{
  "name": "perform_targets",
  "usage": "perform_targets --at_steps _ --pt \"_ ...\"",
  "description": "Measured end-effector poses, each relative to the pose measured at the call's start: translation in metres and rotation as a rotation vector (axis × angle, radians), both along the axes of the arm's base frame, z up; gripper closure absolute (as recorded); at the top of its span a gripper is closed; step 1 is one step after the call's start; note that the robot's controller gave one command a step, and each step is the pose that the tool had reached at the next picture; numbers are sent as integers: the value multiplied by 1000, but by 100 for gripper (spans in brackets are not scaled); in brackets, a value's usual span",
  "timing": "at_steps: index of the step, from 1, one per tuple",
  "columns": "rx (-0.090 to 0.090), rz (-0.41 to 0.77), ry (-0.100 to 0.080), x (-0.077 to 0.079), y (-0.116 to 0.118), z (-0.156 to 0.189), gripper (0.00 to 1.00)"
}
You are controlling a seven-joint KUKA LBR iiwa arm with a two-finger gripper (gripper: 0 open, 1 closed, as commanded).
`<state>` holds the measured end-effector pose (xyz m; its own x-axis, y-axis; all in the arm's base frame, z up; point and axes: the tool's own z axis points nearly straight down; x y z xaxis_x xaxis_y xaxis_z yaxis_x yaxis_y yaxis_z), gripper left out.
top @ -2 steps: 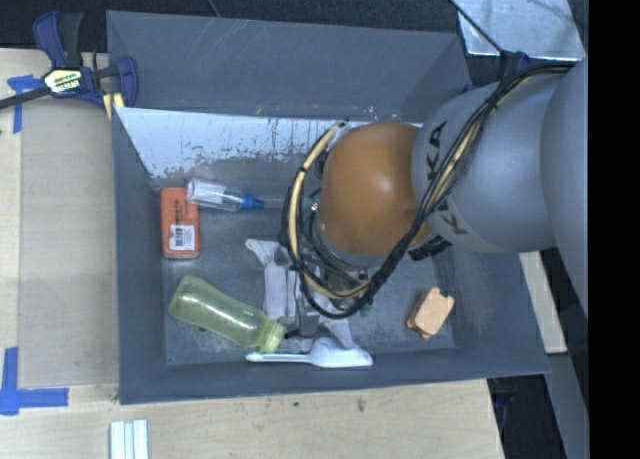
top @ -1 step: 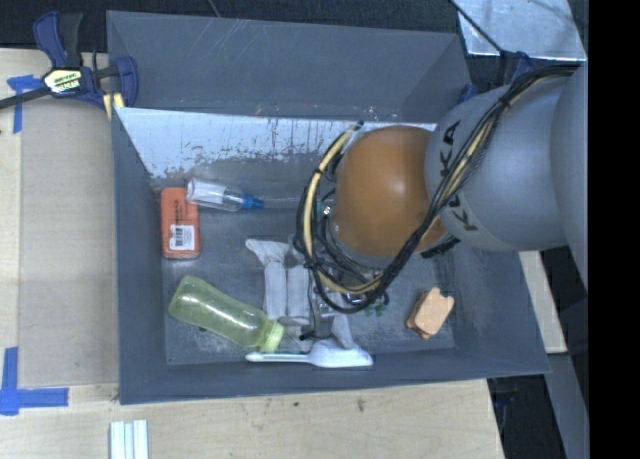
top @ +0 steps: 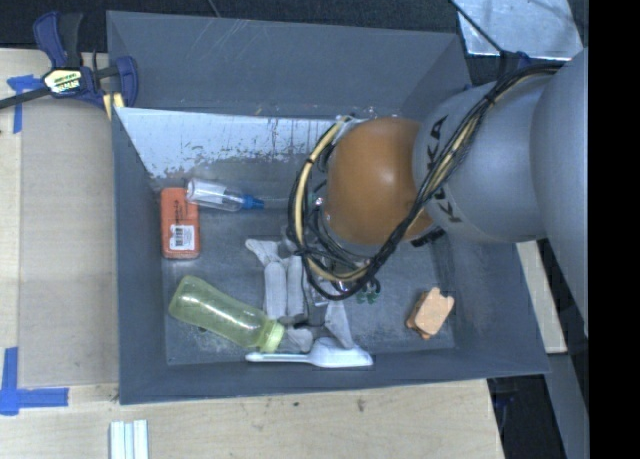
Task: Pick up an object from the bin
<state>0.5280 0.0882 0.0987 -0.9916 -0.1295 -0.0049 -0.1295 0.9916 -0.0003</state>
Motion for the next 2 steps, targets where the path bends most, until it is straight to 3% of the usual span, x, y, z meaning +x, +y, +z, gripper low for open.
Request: perform_targets --at_steps 1,2 --pt "2 -98 2 29 -38 -6 0" --pt "-3 47 1 44 -54 -17 0"
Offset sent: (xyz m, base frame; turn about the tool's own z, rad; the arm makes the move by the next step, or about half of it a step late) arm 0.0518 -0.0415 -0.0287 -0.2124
